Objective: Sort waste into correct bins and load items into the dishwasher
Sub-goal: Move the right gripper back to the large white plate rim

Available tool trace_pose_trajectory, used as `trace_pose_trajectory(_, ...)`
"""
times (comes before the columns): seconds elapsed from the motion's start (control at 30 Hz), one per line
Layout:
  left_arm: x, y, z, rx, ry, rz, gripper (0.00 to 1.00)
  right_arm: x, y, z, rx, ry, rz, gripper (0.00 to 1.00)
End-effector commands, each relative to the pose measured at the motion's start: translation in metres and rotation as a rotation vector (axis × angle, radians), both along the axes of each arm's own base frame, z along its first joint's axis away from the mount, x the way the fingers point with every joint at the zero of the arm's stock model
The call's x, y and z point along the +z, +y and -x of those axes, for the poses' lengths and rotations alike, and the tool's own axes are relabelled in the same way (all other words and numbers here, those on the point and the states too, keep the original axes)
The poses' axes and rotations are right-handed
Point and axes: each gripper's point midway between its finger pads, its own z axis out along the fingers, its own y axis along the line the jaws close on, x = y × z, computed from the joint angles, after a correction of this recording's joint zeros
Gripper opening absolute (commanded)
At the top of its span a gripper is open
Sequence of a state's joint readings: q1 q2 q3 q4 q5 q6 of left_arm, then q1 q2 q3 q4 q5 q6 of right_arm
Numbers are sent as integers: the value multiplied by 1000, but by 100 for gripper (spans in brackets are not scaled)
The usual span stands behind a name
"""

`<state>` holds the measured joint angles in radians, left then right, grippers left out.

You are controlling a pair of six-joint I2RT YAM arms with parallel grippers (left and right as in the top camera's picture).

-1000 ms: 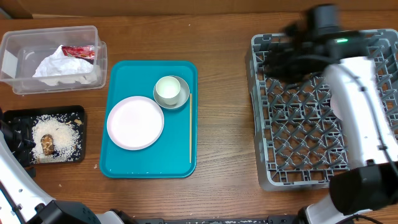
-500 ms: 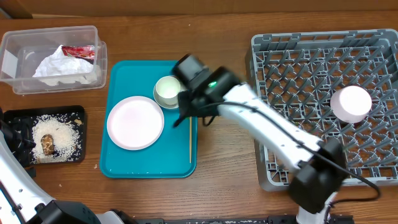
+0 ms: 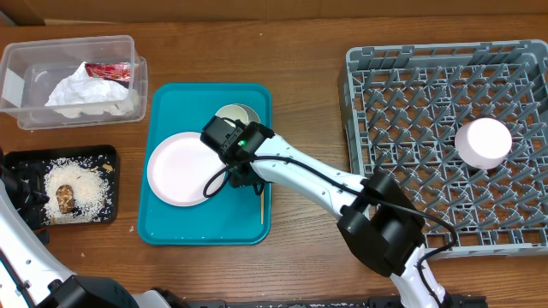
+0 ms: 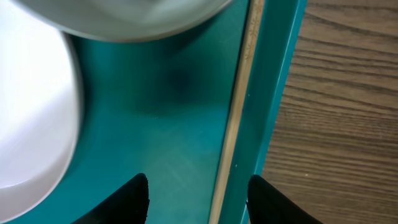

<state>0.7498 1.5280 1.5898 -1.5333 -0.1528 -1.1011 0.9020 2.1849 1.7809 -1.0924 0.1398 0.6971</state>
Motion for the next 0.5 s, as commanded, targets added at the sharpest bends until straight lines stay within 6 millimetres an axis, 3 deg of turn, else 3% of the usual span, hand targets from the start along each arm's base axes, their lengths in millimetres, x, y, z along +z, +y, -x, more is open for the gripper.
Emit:
trace_pose_trajectory(0.0, -2, 0, 2, 20, 6, 3, 100, -13, -5, -6, -26, -11, 40, 53)
trace_pose_trajectory(0.1, -2, 0, 2, 20, 5, 3, 100, -26, -8, -5, -26, 4, 65, 53)
trace_pose_trajectory(0.47, -2, 0, 2, 20, 6, 2, 100, -29, -7, -5, -34, 8, 62, 49)
